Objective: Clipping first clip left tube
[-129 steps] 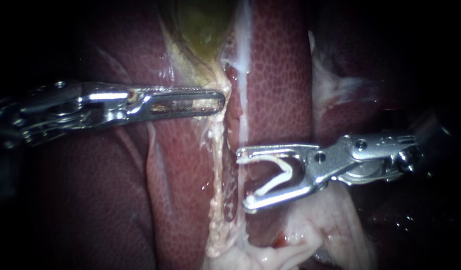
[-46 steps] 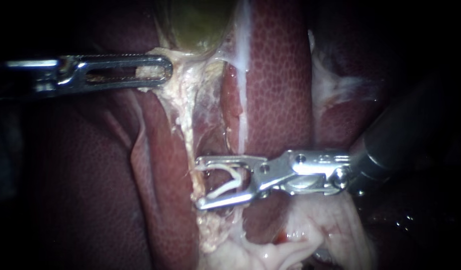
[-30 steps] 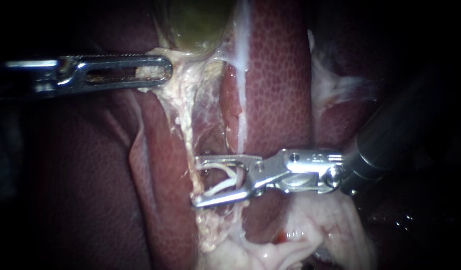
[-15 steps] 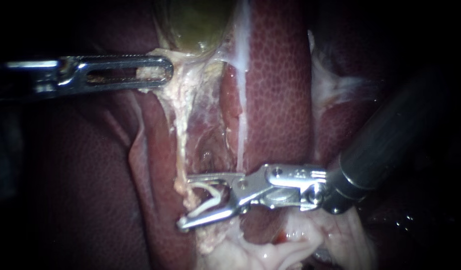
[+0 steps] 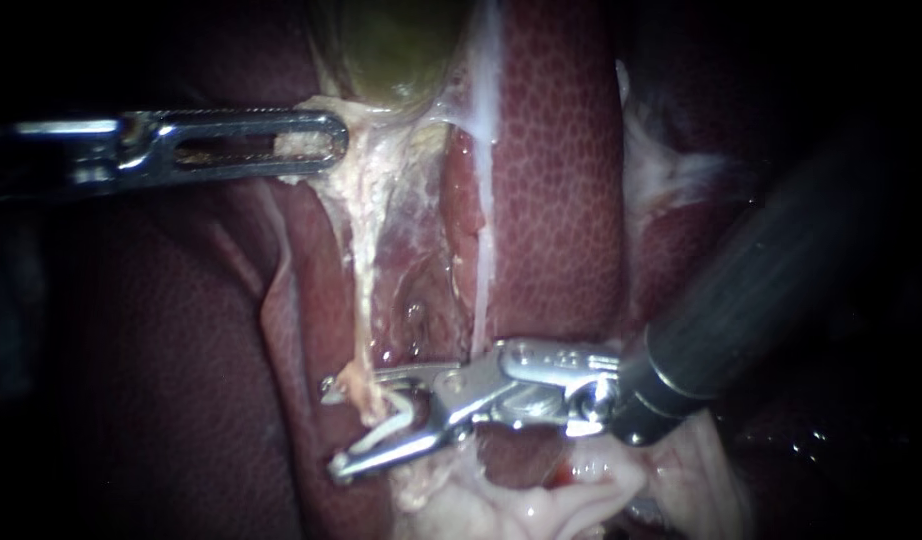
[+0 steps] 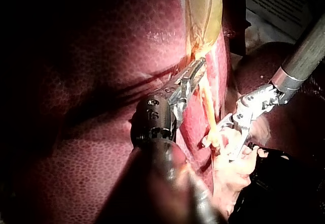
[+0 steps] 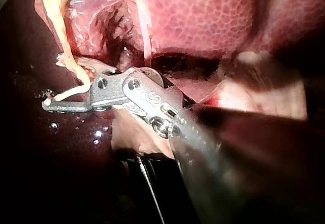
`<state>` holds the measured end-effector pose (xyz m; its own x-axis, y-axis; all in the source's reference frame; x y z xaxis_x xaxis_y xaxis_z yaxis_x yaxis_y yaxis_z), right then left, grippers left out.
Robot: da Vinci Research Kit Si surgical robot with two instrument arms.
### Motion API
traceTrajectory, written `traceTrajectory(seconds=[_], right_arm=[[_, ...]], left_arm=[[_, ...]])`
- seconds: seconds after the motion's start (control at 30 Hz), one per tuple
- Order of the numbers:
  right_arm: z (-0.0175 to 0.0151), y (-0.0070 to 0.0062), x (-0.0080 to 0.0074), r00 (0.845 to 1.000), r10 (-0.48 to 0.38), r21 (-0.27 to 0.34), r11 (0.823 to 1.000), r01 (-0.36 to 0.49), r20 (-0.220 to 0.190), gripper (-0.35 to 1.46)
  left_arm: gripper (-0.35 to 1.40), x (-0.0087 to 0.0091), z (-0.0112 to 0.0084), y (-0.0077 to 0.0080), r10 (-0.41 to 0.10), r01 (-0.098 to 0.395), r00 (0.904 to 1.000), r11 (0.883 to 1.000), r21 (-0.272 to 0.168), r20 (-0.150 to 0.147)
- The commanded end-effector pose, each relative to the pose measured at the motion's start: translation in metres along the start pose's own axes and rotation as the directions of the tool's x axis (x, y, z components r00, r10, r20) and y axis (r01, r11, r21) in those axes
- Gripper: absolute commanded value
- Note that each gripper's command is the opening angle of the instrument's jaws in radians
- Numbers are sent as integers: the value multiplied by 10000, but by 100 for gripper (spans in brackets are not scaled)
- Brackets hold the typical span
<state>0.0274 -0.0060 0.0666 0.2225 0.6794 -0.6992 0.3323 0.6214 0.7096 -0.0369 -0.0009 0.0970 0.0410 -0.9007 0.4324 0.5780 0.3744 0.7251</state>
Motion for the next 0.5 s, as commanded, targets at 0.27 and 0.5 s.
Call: traceTrajectory(seconds=[0.27, 0.5], right_arm=[[0, 5, 16, 9990, 0, 65, 10000, 3, -445, 60], [-1, 8, 19, 9987, 7, 87, 10000, -3, -512, 58]], left_arm=[[-35, 0, 0, 0, -1, 1, 10000, 10000, -9, 1], [-35, 0, 0, 0, -1, 1, 10000, 10000, -8, 1]])
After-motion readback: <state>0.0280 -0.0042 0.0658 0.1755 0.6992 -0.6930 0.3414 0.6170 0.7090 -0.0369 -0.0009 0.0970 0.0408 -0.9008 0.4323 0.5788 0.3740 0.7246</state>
